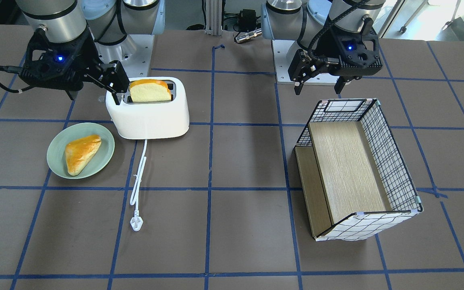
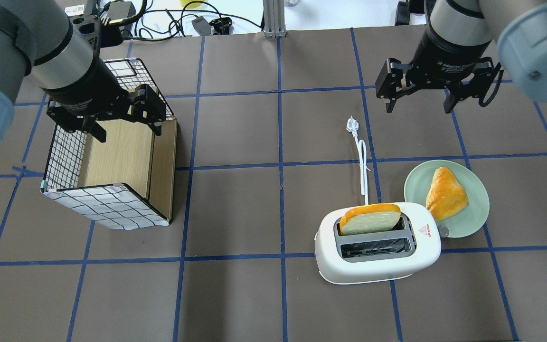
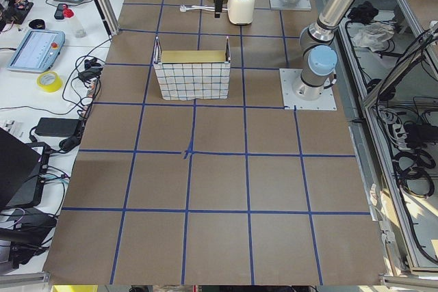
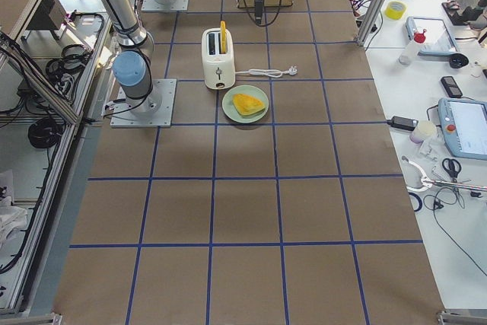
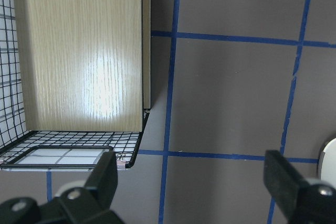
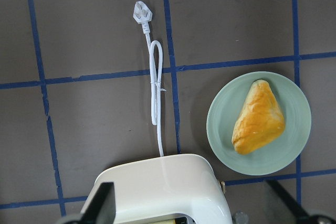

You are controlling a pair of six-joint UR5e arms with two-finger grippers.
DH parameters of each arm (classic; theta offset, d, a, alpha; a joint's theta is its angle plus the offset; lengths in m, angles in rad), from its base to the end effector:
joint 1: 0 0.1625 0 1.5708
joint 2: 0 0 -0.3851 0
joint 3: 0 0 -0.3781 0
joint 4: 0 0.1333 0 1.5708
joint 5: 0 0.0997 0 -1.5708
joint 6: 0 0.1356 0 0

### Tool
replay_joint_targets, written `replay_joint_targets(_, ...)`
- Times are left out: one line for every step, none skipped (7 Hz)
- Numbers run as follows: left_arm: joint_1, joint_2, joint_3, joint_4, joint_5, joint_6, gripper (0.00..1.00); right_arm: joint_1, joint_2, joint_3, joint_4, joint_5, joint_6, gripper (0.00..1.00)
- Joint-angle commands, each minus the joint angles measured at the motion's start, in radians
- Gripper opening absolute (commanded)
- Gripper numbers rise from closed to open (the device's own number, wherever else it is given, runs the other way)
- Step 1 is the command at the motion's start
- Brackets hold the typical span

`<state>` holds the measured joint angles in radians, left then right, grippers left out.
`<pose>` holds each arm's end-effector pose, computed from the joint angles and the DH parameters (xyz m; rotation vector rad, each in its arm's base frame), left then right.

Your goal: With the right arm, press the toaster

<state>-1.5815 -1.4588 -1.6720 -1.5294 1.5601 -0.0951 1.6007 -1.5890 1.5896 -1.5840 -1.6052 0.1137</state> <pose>-0.1395 -0.4402 0.4191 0.1315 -3.1244 0.0806 0.1427 -0.4684 0.4131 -0.1305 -3.1053 0.0234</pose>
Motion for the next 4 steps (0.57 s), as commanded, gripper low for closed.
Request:
replay_joint_targets(0.000,0.000,0.002,0.000,0.000,0.000,1.00,-0.016,0.006,0.003,-0.002,0.004,-0.012,1.00)
replay_joint_targets(0.000,0.000,0.002,0.000,0.000,0.000,1.00,-0.021,0.006,0.003,-0.002,0.002,-0.014,1.00)
replay_joint_targets(0.000,0.000,0.000,0.000,0.000,0.000,1.00,-0.025,0.007,0.001,-0.007,0.014,-0.012,1.00)
replay_joint_targets(0.000,0.000,0.000,0.000,0.000,0.000,1.00,-0.065,0.007,0.004,-0.016,0.051,-0.014,0.95)
